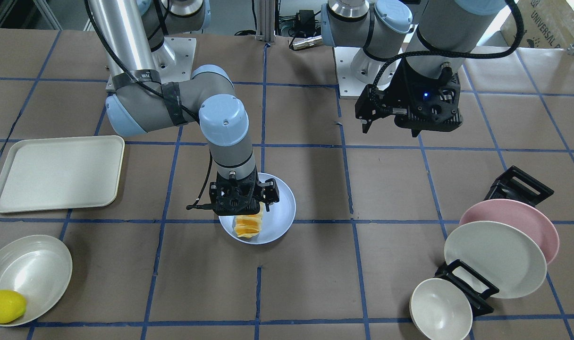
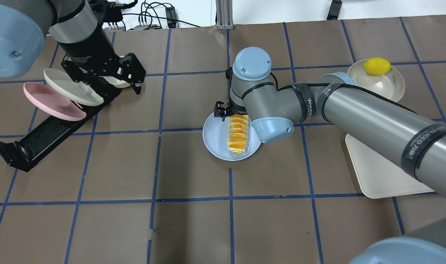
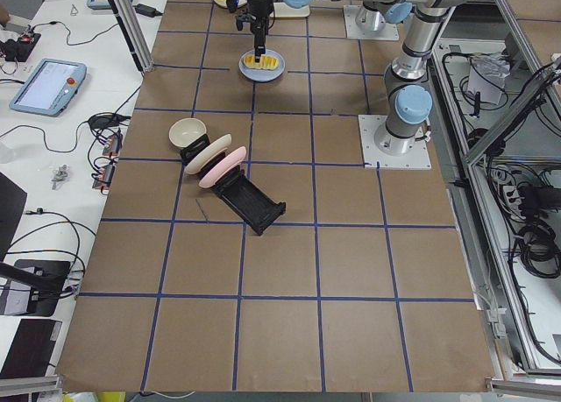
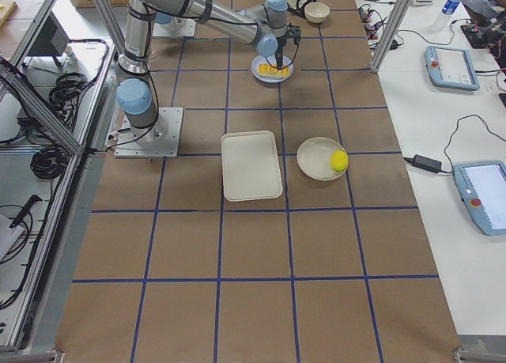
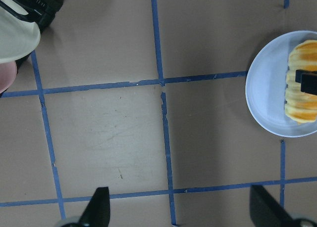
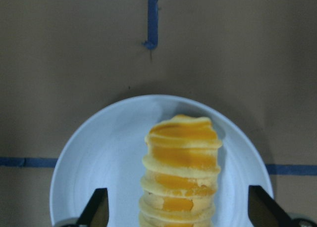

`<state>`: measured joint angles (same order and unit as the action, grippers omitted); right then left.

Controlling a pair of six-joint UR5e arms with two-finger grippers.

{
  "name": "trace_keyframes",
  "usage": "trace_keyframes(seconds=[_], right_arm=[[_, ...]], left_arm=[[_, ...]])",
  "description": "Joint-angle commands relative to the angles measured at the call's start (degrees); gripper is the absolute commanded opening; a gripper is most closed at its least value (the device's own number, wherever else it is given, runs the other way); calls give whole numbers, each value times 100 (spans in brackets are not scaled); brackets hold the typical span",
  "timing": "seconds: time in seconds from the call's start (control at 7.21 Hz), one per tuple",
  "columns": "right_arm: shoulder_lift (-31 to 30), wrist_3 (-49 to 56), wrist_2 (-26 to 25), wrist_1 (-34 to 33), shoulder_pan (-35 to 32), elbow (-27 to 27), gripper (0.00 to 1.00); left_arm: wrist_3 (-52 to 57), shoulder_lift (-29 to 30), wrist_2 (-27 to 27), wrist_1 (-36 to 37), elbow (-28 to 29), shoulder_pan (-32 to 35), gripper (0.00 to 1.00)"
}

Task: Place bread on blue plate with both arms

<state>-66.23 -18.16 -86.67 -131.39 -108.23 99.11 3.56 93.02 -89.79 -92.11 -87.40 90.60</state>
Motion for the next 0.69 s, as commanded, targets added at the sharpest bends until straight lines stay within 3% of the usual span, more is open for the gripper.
trace_keyframes(seconds=[0.0, 0.28, 0.55], right_arm=[[-320, 171, -43, 1294, 327, -855, 100], [-696, 1154, -383, 1458, 853, -1008, 100], [-1189, 1209, -307, 2256, 1704, -1008, 100]], left_arm=[[-14, 23, -29, -9, -5, 1, 100], [-22, 6, -12, -9, -5, 1, 100], [-14, 6, -12, -9, -5, 1, 100]])
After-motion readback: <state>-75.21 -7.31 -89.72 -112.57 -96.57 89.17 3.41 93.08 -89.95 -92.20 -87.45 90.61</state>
